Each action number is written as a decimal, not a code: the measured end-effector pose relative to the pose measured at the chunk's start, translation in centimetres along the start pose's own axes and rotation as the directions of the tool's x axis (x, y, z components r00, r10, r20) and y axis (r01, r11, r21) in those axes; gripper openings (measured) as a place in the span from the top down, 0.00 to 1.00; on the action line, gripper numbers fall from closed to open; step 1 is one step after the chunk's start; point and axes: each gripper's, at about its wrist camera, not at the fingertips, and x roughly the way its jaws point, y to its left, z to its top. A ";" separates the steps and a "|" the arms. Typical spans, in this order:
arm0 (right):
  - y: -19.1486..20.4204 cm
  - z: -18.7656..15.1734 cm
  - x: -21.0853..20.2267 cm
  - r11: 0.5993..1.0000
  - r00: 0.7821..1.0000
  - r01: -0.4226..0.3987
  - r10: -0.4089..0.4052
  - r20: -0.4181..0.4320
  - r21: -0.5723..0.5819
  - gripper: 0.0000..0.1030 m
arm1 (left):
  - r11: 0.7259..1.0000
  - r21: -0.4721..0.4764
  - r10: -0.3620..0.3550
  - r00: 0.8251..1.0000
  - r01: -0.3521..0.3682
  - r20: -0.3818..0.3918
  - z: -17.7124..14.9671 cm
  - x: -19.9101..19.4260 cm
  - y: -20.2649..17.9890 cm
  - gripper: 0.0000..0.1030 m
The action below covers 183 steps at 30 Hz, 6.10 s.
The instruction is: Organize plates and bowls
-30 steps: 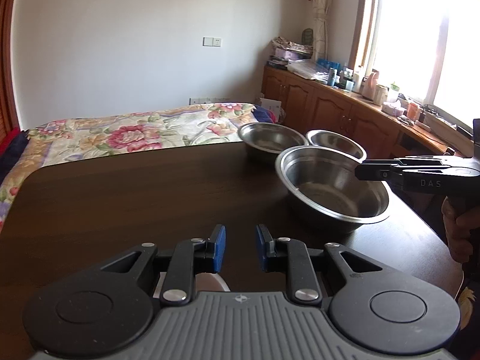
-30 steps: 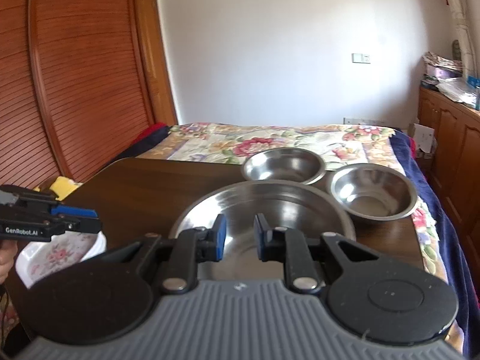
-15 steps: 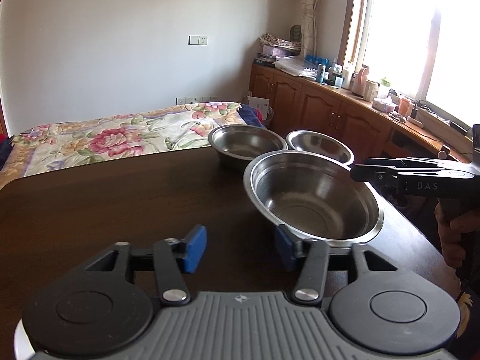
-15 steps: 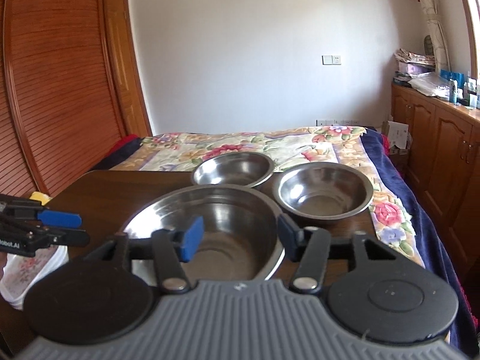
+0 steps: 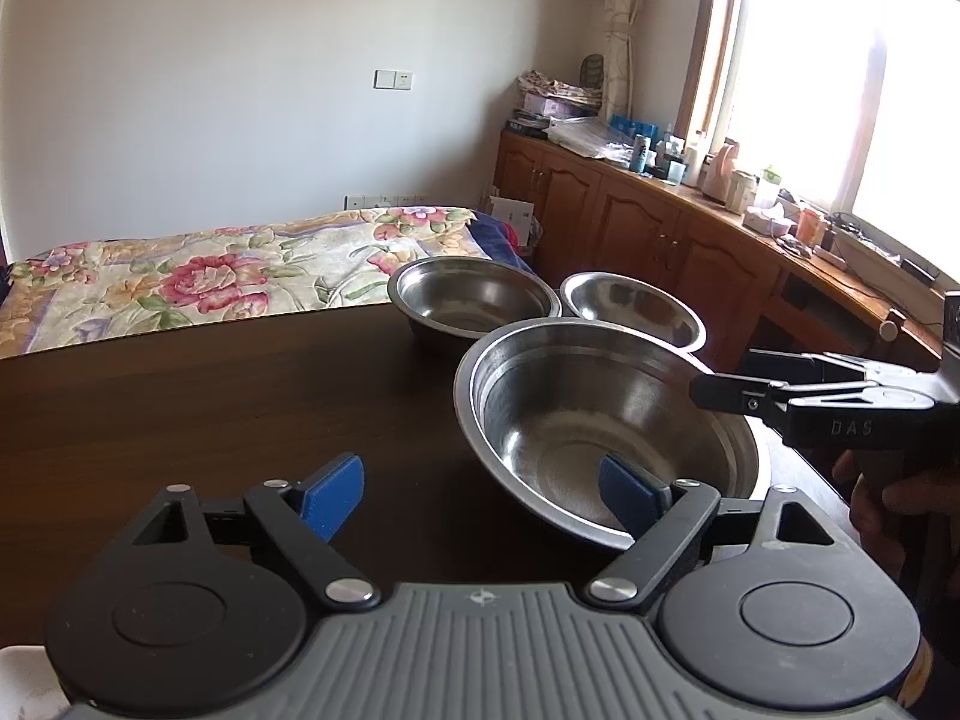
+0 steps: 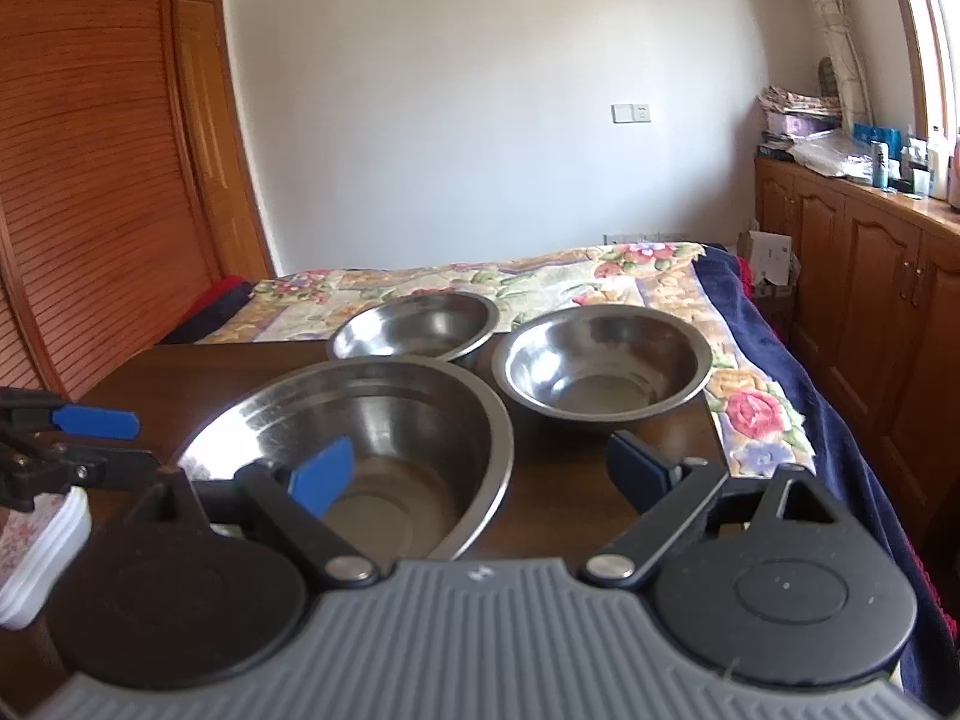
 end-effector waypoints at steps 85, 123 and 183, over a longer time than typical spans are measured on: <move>7.4 -5.4 -4.6 0.997 0.994 -0.083 0.083 -0.073 -0.004 0.71 | 0.995 -0.049 -0.092 0.996 0.091 -0.008 -6.0 -6.2 0.6 0.60; 5.2 -3.4 -5.9 0.999 0.999 -0.050 0.049 0.012 0.003 0.70 | 0.997 -0.072 -0.018 1.000 0.019 0.026 -5.4 -7.1 2.6 0.54; 3.4 6.1 10.8 0.951 0.995 0.004 -0.035 -0.098 -0.309 0.71 | 0.998 -0.060 -0.018 0.991 0.010 -0.136 8.7 13.1 4.1 0.64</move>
